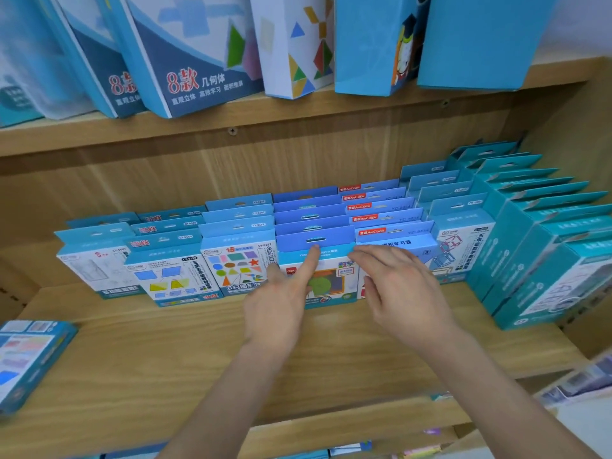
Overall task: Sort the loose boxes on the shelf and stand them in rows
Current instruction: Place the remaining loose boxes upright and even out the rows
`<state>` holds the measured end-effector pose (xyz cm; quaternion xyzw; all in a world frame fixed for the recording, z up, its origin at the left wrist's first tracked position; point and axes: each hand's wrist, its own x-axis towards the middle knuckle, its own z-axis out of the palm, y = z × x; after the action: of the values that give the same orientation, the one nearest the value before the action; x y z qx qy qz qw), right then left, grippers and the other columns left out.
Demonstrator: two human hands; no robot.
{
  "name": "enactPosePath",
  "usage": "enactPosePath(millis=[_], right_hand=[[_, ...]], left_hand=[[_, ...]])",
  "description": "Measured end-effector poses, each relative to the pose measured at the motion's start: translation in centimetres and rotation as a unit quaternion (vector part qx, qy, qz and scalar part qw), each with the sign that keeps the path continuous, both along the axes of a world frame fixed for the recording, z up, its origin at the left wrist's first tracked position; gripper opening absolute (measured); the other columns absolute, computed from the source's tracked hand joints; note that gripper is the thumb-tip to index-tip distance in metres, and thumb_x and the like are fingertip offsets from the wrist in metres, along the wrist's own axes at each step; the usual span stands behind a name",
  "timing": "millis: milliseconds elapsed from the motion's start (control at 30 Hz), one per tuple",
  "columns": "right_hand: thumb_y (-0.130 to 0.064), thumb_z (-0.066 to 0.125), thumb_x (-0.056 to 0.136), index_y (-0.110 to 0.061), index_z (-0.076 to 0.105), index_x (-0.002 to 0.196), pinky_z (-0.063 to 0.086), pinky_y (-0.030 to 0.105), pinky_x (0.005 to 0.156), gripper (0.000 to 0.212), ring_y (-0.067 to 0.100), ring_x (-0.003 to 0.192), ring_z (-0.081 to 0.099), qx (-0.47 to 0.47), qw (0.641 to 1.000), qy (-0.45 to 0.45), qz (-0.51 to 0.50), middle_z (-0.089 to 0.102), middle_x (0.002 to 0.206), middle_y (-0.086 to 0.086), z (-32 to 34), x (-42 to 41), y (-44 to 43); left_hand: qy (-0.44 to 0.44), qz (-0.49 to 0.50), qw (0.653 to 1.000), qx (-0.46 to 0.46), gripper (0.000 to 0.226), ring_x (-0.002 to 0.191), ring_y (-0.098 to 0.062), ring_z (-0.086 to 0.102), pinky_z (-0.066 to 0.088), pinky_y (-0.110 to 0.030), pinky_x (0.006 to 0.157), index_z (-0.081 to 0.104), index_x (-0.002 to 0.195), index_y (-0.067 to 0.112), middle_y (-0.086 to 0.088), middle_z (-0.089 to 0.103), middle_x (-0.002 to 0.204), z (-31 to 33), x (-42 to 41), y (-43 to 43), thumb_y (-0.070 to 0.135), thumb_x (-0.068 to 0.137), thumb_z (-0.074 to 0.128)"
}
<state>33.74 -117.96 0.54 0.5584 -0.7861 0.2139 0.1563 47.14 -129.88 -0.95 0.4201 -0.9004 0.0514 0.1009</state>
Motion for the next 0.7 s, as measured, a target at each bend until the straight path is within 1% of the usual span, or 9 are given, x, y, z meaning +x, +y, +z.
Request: enactPosePath(millis=[67, 133, 200, 267, 333, 433, 533, 600, 700], right_hand=[[-0.007, 0.069, 0.072, -0.020, 0.063, 0.116, 0.048, 0.037, 0.091, 0.046, 0.022, 0.102, 0.061, 0.010, 1.000, -0.006, 0.000, 0.064, 0.117, -0.005, 0.1, 0.2, 0.0], [-0.008, 0.068, 0.074, -0.020, 0.061, 0.119, 0.048, 0.040, 0.088, 0.047, 0.025, 0.104, 0.059, 0.014, 1.000, -0.024, 0.005, 0.062, 0.118, -0.002, 0.4, 0.5, 0.0], [-0.009, 0.067, 0.078, -0.020, 0.059, 0.123, 0.048, 0.042, 0.086, 0.048, 0.027, 0.107, 0.056, 0.010, 0.999, -0.050, 0.011, 0.059, 0.120, 0.001, 0.9, 0.9, -0.1], [-0.010, 0.066, 0.081, -0.019, 0.057, 0.126, 0.048, 0.042, 0.087, 0.047, 0.027, 0.110, 0.054, -0.005, 0.997, -0.075, 0.027, 0.057, 0.122, 0.002, 1.5, 1.9, -0.6], [-0.009, 0.066, 0.081, -0.020, 0.058, 0.126, 0.049, 0.041, 0.086, 0.047, 0.027, 0.108, 0.054, -0.027, 0.994, -0.093, 0.055, 0.056, 0.120, 0.002, 2.0, 3.5, -1.3], [-0.011, 0.063, 0.085, -0.022, 0.056, 0.127, 0.050, 0.037, 0.082, 0.044, 0.020, 0.104, 0.056, -0.052, 0.983, -0.147, 0.101, 0.055, 0.119, -0.004, 2.6, 6.7, -2.6], [-0.010, 0.061, 0.087, -0.027, 0.058, 0.125, 0.050, 0.032, 0.083, 0.041, 0.007, 0.098, 0.057, -0.075, 0.953, -0.247, 0.160, 0.056, 0.108, -0.013, 2.7, 10.4, -4.3], [-0.007, 0.061, 0.087, -0.033, 0.060, 0.119, 0.050, 0.027, 0.080, 0.042, 0.007, 0.088, 0.059, -0.081, 0.929, -0.309, 0.187, 0.058, 0.098, -0.016, 2.6, 13.1, -5.8], [-0.004, 0.062, 0.086, -0.037, 0.063, 0.110, 0.050, 0.026, 0.074, 0.041, 0.010, 0.078, 0.059, -0.053, 0.913, -0.348, 0.209, 0.062, 0.086, -0.013, 2.1, 17.6, -7.9]], left_hand=[[0.009, -0.009, 1.000, 0.001, 0.068, 0.059, -0.021, 0.047, 0.034, -0.030, 0.048, -0.010, 0.138, 0.051, -0.003, 0.038, 0.086, 0.2, 0.4, -0.3, 0.034, 0.099, 0.043], [0.013, -0.028, 0.999, 0.014, 0.076, 0.066, -0.025, 0.057, 0.034, -0.032, 0.051, -0.016, 0.137, 0.053, -0.004, 0.046, 0.088, 0.2, 1.0, -0.4, 0.026, 0.098, 0.044], [0.024, -0.047, 0.998, 0.032, 0.084, 0.075, -0.028, 0.062, 0.035, -0.034, 0.053, -0.021, 0.135, 0.055, -0.003, 0.054, 0.098, 0.3, 1.9, -0.2, 0.021, 0.096, 0.045], [0.037, -0.063, 0.997, 0.040, 0.090, 0.075, -0.029, 0.062, 0.037, -0.035, 0.052, -0.021, 0.133, 0.056, -0.001, 0.055, 0.105, 0.7, 3.4, 0.1, 0.015, 0.093, 0.048], [0.055, -0.061, 0.996, 0.046, 0.082, 0.079, -0.028, 0.062, 0.042, -0.036, 0.056, -0.012, 0.136, 0.053, 0.002, 0.056, 0.109, 1.4, 5.4, 0.1, 0.015, 0.093, 0.047], [0.092, -0.038, 0.993, 0.058, 0.050, 0.088, -0.027, 0.063, 0.046, -0.034, 0.067, 0.018, 0.139, 0.046, 0.004, 0.063, 0.103, 2.5, 10.0, -0.2, 0.026, 0.097, 0.039], [0.159, -0.031, 0.985, 0.066, 0.031, 0.074, -0.027, 0.065, 0.047, -0.032, 0.058, 0.051, 0.123, 0.038, 0.002, 0.068, 0.082, 2.9, 15.5, -0.4, 0.030, 0.094, 0.042], [0.180, -0.011, 0.981, 0.074, 0.027, 0.070, -0.027, 0.064, 0.046, -0.032, 0.055, 0.054, 0.117, 0.038, 0.003, 0.068, 0.081, 2.7, 19.2, -1.1, 0.028, 0.094, 0.046], [0.192, 0.021, 0.977, 0.091, 0.030, 0.077, -0.029, 0.063, 0.047, -0.035, 0.059, 0.043, 0.117, 0.043, 0.004, 0.067, 0.095, 1.9, 25.1, -2.8, 0.024, 0.095, 0.047]])
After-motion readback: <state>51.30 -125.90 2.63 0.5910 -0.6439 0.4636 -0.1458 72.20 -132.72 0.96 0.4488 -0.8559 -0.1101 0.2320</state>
